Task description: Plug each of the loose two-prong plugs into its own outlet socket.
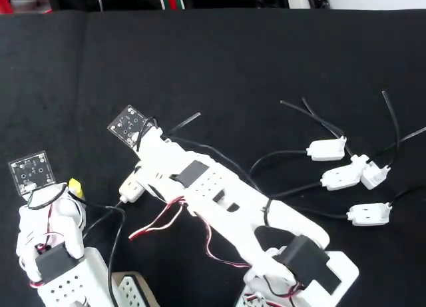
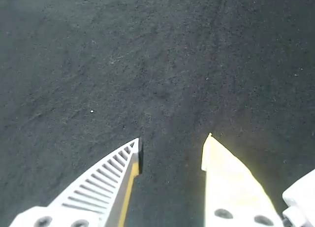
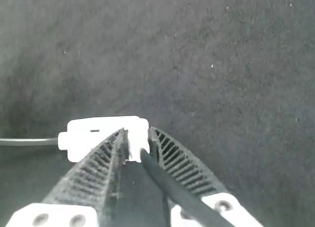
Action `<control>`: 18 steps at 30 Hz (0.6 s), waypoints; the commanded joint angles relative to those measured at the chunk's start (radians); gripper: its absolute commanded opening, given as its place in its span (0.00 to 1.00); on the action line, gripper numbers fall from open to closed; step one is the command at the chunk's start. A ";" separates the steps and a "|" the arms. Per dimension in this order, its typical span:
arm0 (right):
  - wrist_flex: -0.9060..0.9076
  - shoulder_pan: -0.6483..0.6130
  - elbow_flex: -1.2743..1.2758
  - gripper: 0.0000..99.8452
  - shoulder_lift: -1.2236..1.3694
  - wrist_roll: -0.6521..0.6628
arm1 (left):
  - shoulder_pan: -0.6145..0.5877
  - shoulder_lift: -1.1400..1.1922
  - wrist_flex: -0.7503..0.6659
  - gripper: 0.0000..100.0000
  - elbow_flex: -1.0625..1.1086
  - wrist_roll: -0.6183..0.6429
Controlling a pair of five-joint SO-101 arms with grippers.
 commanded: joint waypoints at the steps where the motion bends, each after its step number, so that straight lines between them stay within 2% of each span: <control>1: 0.021 -0.017 -0.019 0.01 -0.033 0.003 | -0.008 -0.002 -0.015 0.21 -0.005 -0.003; 8: 0.017 -0.074 0.005 0.01 -0.033 -0.046 | -0.008 -0.002 -0.015 0.21 -0.005 -0.003; 18: 0.015 -0.075 0.027 0.01 0.035 -0.046 | -0.008 -0.002 -0.014 0.21 -0.005 -0.003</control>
